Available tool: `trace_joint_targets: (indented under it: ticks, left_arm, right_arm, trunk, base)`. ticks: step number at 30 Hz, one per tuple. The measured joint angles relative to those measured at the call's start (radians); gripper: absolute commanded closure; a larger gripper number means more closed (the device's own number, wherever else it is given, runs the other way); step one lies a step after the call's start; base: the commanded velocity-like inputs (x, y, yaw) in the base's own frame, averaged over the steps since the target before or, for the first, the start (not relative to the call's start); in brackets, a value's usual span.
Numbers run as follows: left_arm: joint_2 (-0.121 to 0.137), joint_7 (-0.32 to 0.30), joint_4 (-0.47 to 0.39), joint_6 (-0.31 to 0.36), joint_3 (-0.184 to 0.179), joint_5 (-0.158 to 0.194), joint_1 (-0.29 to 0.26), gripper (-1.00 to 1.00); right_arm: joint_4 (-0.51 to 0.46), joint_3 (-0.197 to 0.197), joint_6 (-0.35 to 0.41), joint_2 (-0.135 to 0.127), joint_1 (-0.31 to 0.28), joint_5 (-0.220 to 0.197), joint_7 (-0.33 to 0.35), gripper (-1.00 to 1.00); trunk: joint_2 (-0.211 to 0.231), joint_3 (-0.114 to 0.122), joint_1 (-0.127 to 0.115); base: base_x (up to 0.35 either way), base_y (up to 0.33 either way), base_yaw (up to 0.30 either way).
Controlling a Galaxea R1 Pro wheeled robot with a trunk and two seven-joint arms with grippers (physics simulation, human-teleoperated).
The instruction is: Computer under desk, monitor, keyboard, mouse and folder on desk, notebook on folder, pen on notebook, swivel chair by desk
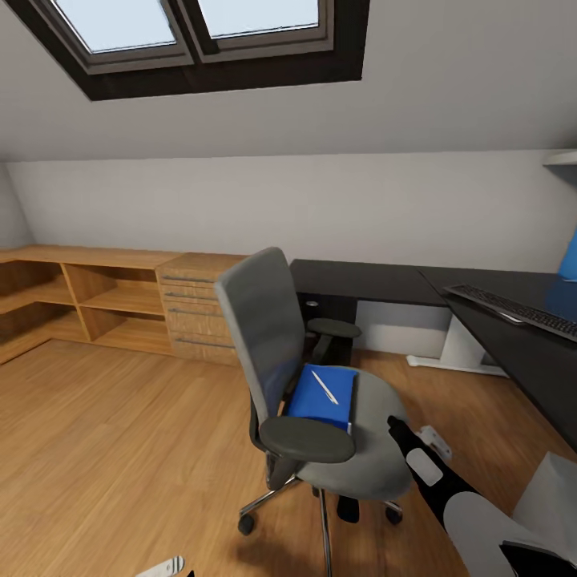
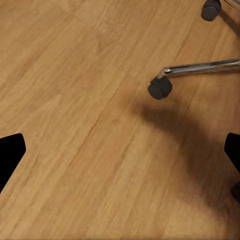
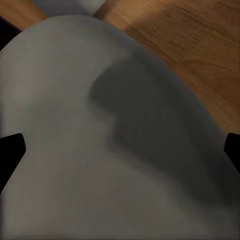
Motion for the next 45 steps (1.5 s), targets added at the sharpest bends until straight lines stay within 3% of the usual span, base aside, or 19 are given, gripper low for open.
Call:
trace_joint_targets:
  ticks: [23,45]
  left_arm:
    - [0.003,-0.001,0.002,-0.001,0.002,0.000,0.000,-1.00]
    - [0.002,-0.002,0.002,-0.001,0.000,-0.001,0.000,-1.00]
  right_arm:
    - [0.002,-0.009,-0.024,-0.007,0.000,0.002,-0.008,-1.00]
    - [0.002,-0.021,-0.027,-0.013,0.000,0.002,-0.007,-1.00]
  trunk:
    - [0.000,0.000,0.000]
    - [0.000,0.000,0.000]
  base:
    - [0.003,0.000,0.000]
    - [0.141,-0.018,0.000]
